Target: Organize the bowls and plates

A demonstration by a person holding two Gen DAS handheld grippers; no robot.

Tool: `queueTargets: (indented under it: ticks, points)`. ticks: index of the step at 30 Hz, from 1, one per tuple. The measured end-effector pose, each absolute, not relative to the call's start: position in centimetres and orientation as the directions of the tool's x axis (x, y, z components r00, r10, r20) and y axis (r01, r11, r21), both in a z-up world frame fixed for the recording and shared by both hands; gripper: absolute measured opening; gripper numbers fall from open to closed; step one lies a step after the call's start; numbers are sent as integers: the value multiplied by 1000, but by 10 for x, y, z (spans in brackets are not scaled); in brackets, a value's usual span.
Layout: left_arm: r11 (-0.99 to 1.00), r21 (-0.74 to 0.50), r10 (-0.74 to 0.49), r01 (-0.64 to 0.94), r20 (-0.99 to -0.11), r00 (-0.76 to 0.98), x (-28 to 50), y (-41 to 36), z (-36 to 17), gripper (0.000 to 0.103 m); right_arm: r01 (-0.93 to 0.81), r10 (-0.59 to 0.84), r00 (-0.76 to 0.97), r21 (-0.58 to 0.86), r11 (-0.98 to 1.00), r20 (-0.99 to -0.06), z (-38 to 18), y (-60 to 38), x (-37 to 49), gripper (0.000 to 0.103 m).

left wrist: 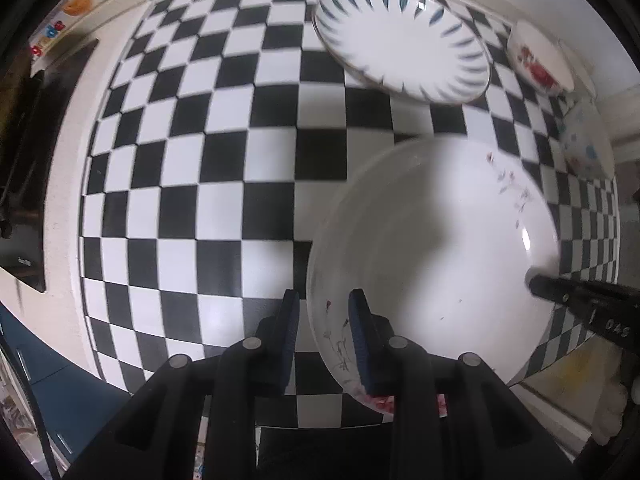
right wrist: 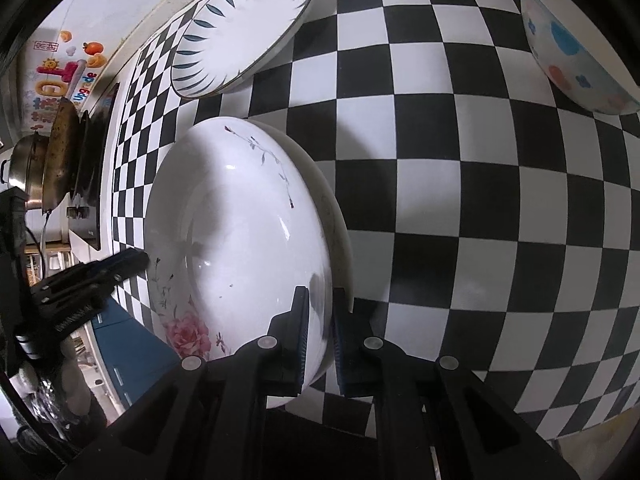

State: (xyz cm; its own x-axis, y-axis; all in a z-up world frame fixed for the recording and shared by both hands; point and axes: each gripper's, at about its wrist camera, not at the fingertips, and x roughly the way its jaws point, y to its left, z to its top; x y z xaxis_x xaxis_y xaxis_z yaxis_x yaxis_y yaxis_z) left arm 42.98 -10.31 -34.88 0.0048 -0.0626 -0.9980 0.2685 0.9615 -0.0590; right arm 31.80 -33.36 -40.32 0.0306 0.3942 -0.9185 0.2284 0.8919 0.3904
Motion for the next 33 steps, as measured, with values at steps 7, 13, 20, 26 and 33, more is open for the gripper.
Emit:
queueTargets:
  ticks: [7,13,20,26,33]
  points:
    - [965,-65,-85,253,-994,69,447,-105,-318,25,222,341,31,339,914,-940,-378,-340,322,15]
    - [958,-112,-134,264,-989,65,494,-113,-314,28,233,353,106,368,900,-930,-350,-348,358,48]
    - [960,-148,-160,239,-987,30,561,-116,-328,28,290,388,182,426,857,-904,-334,-359,426,58]
    - [955,-170,-170,242,-985,-22,612,-125,-355,28,337,363,181,404,850,-914,-352,-369,484,58]
    - [949,-160,-149,271,-987,-60,649,-138,-383,28,385,347,128,369,846,-929,-390,-377,523,57]
